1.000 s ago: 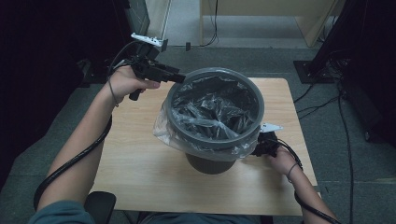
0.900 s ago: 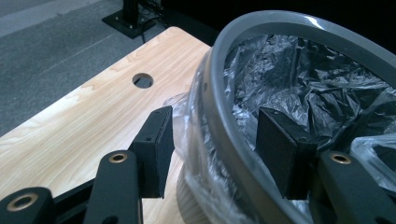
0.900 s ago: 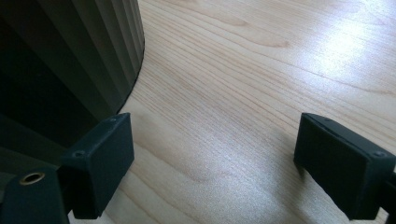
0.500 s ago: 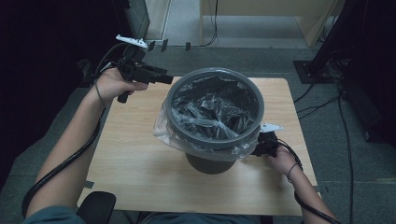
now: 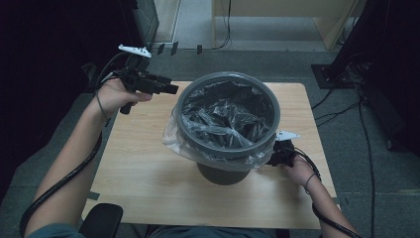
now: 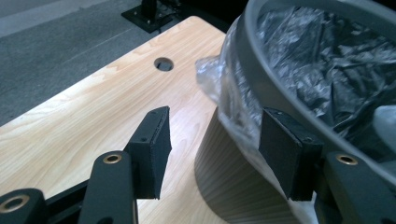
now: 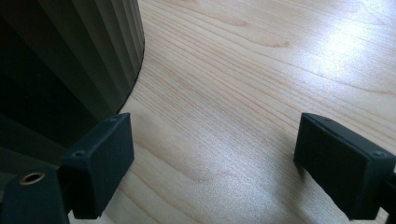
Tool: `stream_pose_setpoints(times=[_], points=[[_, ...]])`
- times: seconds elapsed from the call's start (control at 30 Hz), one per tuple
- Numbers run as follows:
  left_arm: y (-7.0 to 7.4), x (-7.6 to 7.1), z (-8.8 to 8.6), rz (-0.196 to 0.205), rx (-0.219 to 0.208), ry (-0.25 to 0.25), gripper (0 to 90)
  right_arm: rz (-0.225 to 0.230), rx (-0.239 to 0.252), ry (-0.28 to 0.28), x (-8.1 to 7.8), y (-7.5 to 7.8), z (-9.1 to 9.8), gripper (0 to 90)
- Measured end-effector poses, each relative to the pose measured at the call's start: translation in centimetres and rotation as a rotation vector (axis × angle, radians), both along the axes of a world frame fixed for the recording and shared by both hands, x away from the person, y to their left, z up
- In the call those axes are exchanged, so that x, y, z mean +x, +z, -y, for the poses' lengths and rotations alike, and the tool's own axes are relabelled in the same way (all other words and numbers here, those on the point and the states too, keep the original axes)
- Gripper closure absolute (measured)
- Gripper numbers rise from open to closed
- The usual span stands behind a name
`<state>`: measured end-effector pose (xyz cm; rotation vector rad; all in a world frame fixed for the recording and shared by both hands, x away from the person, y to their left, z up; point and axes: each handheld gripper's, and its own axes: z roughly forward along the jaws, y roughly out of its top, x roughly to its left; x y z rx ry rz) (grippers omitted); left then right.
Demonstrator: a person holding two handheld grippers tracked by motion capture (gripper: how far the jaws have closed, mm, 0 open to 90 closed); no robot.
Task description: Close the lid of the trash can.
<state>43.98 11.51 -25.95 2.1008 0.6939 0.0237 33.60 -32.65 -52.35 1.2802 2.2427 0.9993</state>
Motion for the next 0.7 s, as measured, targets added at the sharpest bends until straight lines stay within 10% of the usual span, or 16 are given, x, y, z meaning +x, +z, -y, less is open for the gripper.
stream_pose_setpoints(times=[0.7], points=[[-3.5, -0.2, -1.8, -0.008, -0.012, 0.047, 41.7, 0.0, 0.001, -0.001, 0.0, 0.0, 0.0, 11.9]])
